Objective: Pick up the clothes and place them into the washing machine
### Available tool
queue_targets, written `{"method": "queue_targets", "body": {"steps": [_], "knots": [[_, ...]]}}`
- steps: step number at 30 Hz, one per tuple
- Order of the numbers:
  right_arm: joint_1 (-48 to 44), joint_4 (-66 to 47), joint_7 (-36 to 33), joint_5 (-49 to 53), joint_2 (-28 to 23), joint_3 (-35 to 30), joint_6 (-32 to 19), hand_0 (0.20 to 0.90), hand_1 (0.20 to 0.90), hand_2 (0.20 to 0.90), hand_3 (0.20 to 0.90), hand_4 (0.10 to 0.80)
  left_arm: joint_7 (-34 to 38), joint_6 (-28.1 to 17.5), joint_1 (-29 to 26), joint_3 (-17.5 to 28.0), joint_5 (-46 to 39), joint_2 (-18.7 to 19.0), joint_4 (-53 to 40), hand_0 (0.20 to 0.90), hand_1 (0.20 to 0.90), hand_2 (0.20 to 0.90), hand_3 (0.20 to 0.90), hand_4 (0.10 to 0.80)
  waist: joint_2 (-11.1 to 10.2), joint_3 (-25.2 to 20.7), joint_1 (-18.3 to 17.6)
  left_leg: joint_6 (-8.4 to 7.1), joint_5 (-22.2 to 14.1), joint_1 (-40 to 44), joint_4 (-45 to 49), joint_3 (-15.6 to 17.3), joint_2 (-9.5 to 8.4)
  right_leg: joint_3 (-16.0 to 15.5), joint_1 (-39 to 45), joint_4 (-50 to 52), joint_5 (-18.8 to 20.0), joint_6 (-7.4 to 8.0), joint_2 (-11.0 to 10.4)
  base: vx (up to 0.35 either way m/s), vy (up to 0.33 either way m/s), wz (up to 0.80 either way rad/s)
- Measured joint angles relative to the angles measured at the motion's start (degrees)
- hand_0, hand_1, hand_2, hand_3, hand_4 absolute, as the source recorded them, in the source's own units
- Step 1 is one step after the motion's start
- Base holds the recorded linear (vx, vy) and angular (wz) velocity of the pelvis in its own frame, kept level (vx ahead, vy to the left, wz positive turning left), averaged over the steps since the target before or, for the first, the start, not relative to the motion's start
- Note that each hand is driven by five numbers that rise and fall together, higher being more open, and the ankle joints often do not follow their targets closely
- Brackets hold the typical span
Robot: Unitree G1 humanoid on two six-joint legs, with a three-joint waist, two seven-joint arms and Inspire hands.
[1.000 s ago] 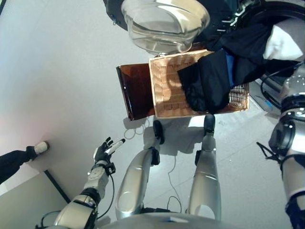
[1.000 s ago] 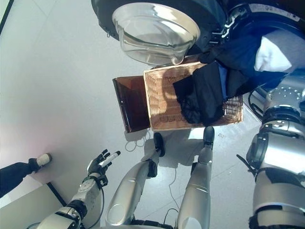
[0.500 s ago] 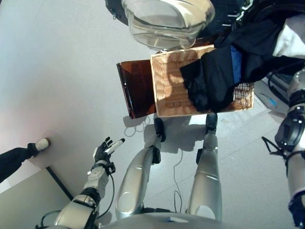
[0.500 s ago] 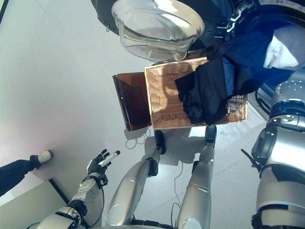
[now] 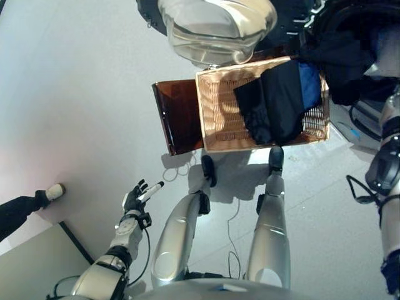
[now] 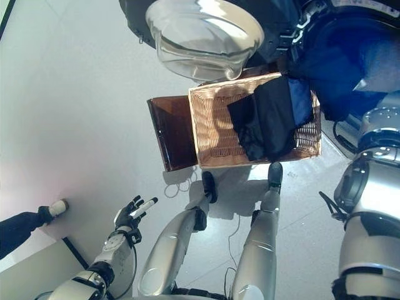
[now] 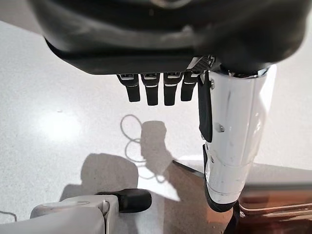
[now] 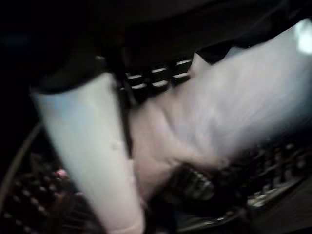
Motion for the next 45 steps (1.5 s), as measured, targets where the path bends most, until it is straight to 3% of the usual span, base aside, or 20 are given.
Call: {"method": "queue_targets", "body": {"steps": [13, 19, 20, 23, 25, 31, 35, 45], "knots": [[0.2, 0.5, 1.2, -3.5, 0.0, 1.3, 5.1, 0.9, 0.9, 0.9, 0.9, 0.8, 0.0, 0.0, -0.1, 0.2, 0.0, 0.1, -0.1, 0.9, 0.9, 0.9, 0.9, 0.8, -0.1, 0.0, -0.5, 0.12, -2.1, -1.9, 4.9, -0.1, 1.01, 0.1, -0.1, 0.8, 0.2, 0.25, 0.6, -0.018, 0.016, -0.02], [7.1, -2.4, 1.5, -18.3, 1.1, 6.3, 11.0, 0.9, 0.9, 0.9, 0.9, 0.8, 0.0, -0.1, -0.9, 0.5, 0.1, 0.1, -0.6, 0.9, 0.9, 0.9, 0.9, 0.8, -0.4, 0.2, -0.4, 0.1, -3.8, -2.8, 8.9, -0.3, 2.0, 0.0, 0.2, 2.3, 0.0, 0.02, 1.5, -0.027, 0.027, -0.05], [14.6, -11.0, 0.9, -23.3, 3.8, 6.0, 10.8, 0.9, 0.9, 0.9, 0.9, 0.8, 0.4, -0.1, -0.8, 1.6, 0.2, 0.3, -0.7, 0.9, 0.9, 0.9, 0.9, 0.8, -1.3, 0.1, -0.6, -0.07, -4.4, -2.8, 9.9, -0.5, 2.47, 0.0, 0.4, 3.1, -0.5, -0.2, 1.9, -0.002, 0.024, -0.08], [18.9, -14.5, 0.5, -28.0, 6.8, 6.7, 11.8, 0.9, 0.9, 0.9, 0.9, 0.8, 0.4, -0.4, -0.9, 2.7, 0.5, 0.3, -0.9, 0.9, 0.9, 0.9, 0.9, 0.8, -2.7, 0.1, -1.3, -0.2, -5.0, -2.4, 11.1, -0.6, 2.91, 0.0, 1.0, 3.4, -1.0, -0.55, 2.2, 0.004, 0.02, -0.05], [26.1, -24.3, -1.6, -34.9, 12.0, 5.5, 10.6, 0.9, 0.9, 0.9, 0.9, 0.8, 0.9, -1.1, -0.5, 4.2, 1.1, 0.5, -1.0, 0.9, 0.9, 0.9, 0.9, 0.8, -4.4, -0.1, -2.1, -0.42, -5.1, -2.2, 11.3, -0.7, 3.12, 0.0, 1.2, 3.6, -1.1, -0.66, 2.4, 0.006, 0.01, -0.03], [37.1, -28.5, -2.6, -47.1, 18.8, 8.1, 9.6, 0.9, 0.9, 0.9, 0.9, 0.8, 1.7, -1.1, 0.7, 5.5, 3.5, 1.1, -0.5, 0.9, 0.9, 0.9, 0.9, 0.8, -9.4, -3.3, -2.1, -0.53, -5.9, -1.4, 12.0, -0.5, 3.65, -0.1, 2.9, 2.3, -1.1, -0.76, 2.4, 0.007, 0.008, -0.02], [42.1, -32.7, -2.6, -55.4, 19.5, 11.1, 10.3, 0.9, 0.9, 0.9, 0.9, 0.8, 2.1, -1.1, 1.6, 5.8, 5.1, 1.2, -0.5, 0.9, 0.9, 0.9, 0.9, 0.8, -9.9, -4.4, -2.0, -0.21, -6.1, -0.8, 11.9, -0.5, 3.45, -0.1, 4.2, 1.2, -0.9, -1.0, 2.1, 0.0, 0.0, 0.0], [42.8, -37.1, -0.2, -73.4, 20.6, 19.9, 16.0, 0.9, 0.9, 0.9, 0.9, 0.8, 3.1, -1.0, 2.9, 7.9, 9.2, 1.0, -0.5, 0.9, 0.9, 0.9, 0.9, 0.8, -9.8, -5.2, -0.2, -0.26, -5.9, 0.4, 10.9, -0.7, 3.54, -0.4, 5.1, 0.8, -0.8, -0.99, 2.4, 0.003, -0.001, 0.0]]}}
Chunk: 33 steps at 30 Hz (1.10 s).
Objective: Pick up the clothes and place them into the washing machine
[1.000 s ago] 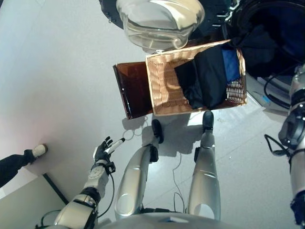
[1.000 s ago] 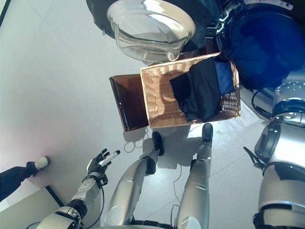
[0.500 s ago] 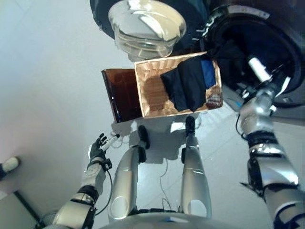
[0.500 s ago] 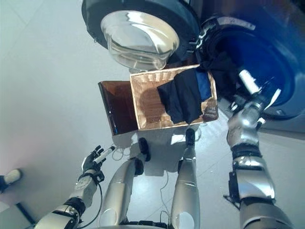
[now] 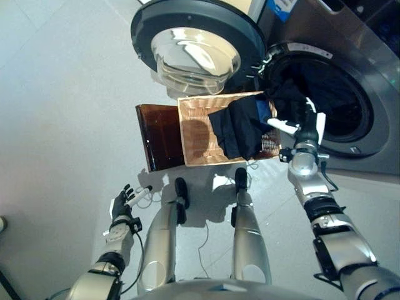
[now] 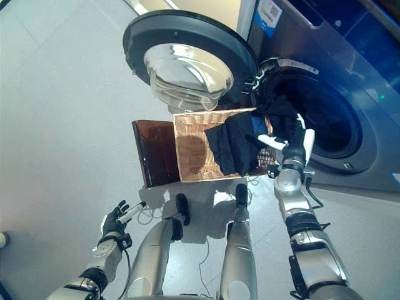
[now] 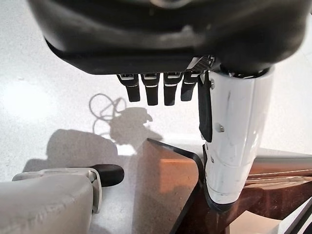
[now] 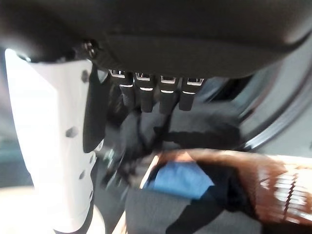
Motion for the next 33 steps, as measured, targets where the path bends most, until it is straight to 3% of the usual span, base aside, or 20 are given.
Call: {"method": "queue_targets", "body": {"steps": [12, 33], "knots": [[-0.9, 0.4, -0.1, -1.7, 7.0, 3.7, 0.0, 0.9, 0.9, 0.9, 0.9, 0.8, 1.9, 0.0, -0.1, -0.7, 0.0, -0.3, -0.1, 0.9, 0.9, 0.9, 0.9, 0.8, 0.0, 0.0, 1.3, -0.32, 0.5, 0.0, -1.3, -0.7, -0.41, -0.5, 0.0, -0.4, 0.0, -0.06, -0.1, 0.002, 0.004, 0.01], [-3.2, 4.4, -0.5, 5.1, 8.9, 5.3, -0.2, 0.9, 0.9, 0.9, 0.9, 0.8, 3.6, -0.2, -2.3, -1.4, -2.2, -0.5, -4.7, 0.9, 0.9, 0.9, 0.9, 0.8, 1.2, 3.8, 1.6, -0.3, 2.2, 0.0, -4.1, -1.3, -0.95, -1.7, -0.3, -1.2, 0.0, -0.06, -0.8, -0.003, 0.006, 0.03]]}}
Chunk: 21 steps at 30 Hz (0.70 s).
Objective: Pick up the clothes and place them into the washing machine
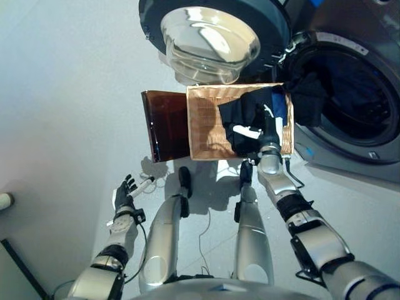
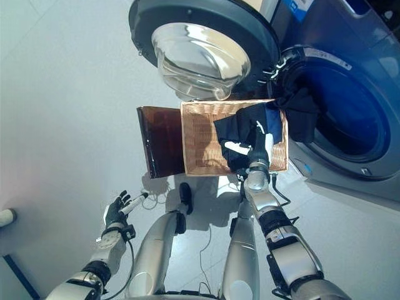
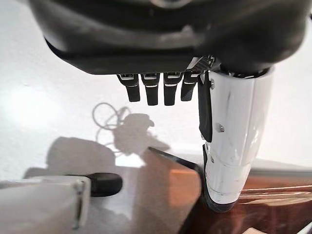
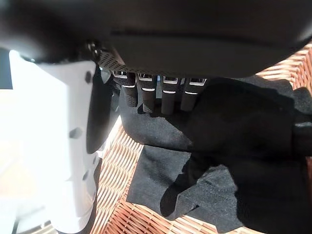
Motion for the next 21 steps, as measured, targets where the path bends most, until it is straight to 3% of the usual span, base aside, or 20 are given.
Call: {"method": "queue_targets", "body": {"steps": [5, 21], "knots": [[-1.1, 0.6, -1.3, 0.1, 0.1, -0.1, -0.1, 0.9, 0.9, 0.9, 0.9, 0.8, 0.1, -0.2, -0.1, -1.2, -1.0, 0.0, -1.2, 0.9, 0.9, 0.9, 0.9, 0.8, 1.4, 1.4, 0.1, -0.07, 0.2, -0.1, -0.5, -0.1, -0.14, -0.1, -0.3, 0.0, 0.0, 0.0, -0.1, -0.019, 0.018, 0.01], [-5.9, 5.1, -4.9, 2.8, 1.6, -0.1, 0.0, 0.9, 0.9, 0.9, 0.9, 0.8, 2.1, -0.1, -0.2, -1.2, -2.0, 0.1, -0.8, 0.9, 0.9, 0.9, 0.9, 0.8, 1.8, 1.6, 0.4, 0.09, 0.9, -1.6, -1.0, -0.3, -0.79, -0.5, -1.9, 0.1, 0.0, 0.04, -0.5, -0.002, 0.003, 0.01]]}}
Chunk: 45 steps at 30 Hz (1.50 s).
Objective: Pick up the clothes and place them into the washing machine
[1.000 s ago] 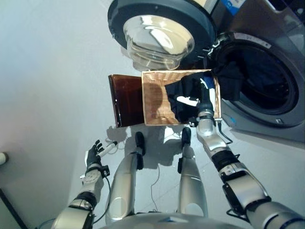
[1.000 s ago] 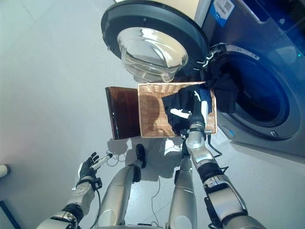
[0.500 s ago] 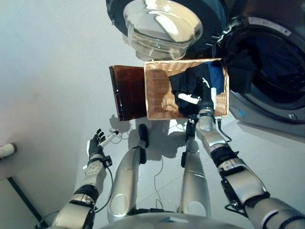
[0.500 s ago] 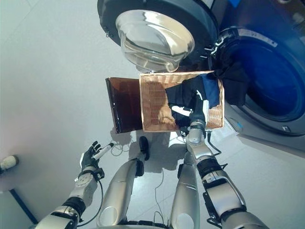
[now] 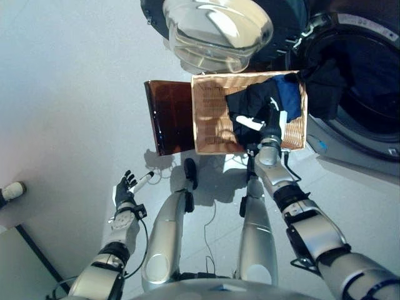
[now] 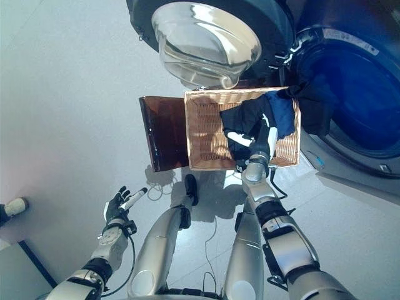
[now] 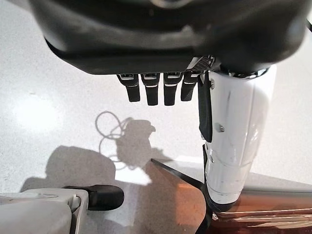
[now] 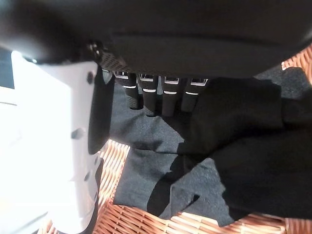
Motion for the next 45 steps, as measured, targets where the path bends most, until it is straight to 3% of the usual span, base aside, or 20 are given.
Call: {"method": "queue_targets", "body": {"steps": [9, 14, 21, 23, 24, 25, 45], "knots": [[-4.8, 6.0, 0.1, 1.6, -0.8, 0.9, 0.3, 0.9, 0.9, 0.9, 0.9, 0.8, 0.2, 0.0, 0.0, -0.1, -0.3, 0.2, -0.2, 0.9, 0.9, 0.9, 0.9, 0.8, 0.0, 0.0, 1.0, -0.21, 0.9, -0.7, -1.2, -0.8, -0.05, -0.8, -0.6, -0.1, 0.0, 0.0, -0.2, -0.003, -0.005, 0.05], [-10.3, 8.5, 0.8, -3.7, -5.3, 6.5, 4.5, 0.9, 0.9, 0.9, 0.9, 0.8, -0.2, -0.2, -0.2, -0.1, -1.4, 0.9, -1.2, 0.9, 0.9, 0.9, 0.9, 0.8, 0.2, 0.7, 1.1, -0.39, 2.1, -2.5, -1.9, -1.8, -0.21, -1.7, -2.2, 0.1, 0.1, 0.01, -0.3, -0.005, -0.002, 0.12], [-18.3, 14.0, 4.0, -8.7, -8.2, 7.4, 7.8, 0.9, 0.9, 0.9, 0.9, 0.8, -1.2, -0.6, -0.8, -0.1, -2.2, 1.4, -1.2, 0.9, 0.9, 0.9, 0.9, 0.8, 0.4, 1.5, 1.2, -0.67, 2.9, -4.7, -2.3, -2.8, -0.18, -2.5, -4.1, 0.3, 0.2, -0.21, -0.1, -0.013, 0.015, 0.06], [-20.3, 15.8, 4.1, -9.1, -8.7, 7.4, 7.7, 0.461, 0.461, 0.461, 0.461, 0.486, -1.1, -0.6, -1.5, -0.1, -2.5, 1.4, -1.2, 0.9, 0.9, 0.9, 0.9, 0.8, 0.4, 2.2, 1.2, -0.71, 3.1, -5.0, -2.3, -3.0, -0.22, -2.6, -4.2, 0.3, 0.3, -0.28, 0.0, -0.013, 0.012, 0.05], [-20.6, 16.0, 4.2, -9.1, -8.8, 7.4, 7.8, 0.367, 0.367, 0.367, 0.367, 0.42, -1.2, -0.6, -1.7, -0.2, -2.5, 1.4, -1.2, 0.9, 0.9, 0.9, 0.9, 0.8, 0.4, 2.2, 1.2, -0.72, 3.1, -5.1, -2.2, -3.0, -0.16, -2.8, -4.3, 0.3, 0.3, -0.29, 0.0, -0.013, 0.01, 0.06], [-20.7, 16.0, 4.3, -9.2, -9.0, 7.4, 7.8, 0.2, 0.2, 0.2, 0.2, 0.3, -1.3, -0.6, -2.0, -0.2, -2.5, 1.4, -1.2, 0.9, 0.9, 0.9, 0.9, 0.8, 0.4, 2.2, 1.2, -0.74, 3.2, -5.2, -2.2, -3.0, -0.15, -2.9, -4.3, 0.3, 0.3, -0.29, 0.0, -0.019, 0.014, 0.07], [-22.0, 15.6, 5.4, -12.4, -9.1, 7.5, 7.8, 0.2, 0.2, 0.2, 0.2, 0.3, -1.1, -1.1, -4.0, -0.3, -2.5, 1.8, -1.2, 0.9, 0.9, 0.9, 0.9, 0.8, 0.3, 2.5, 2.5, -1.12, 4.5, -7.2, -3.1, -3.9, -0.22, -3.6, -6.6, 1.0, 0.8, -0.56, 0.3, -0.009, 0.014, 0.02]]}}
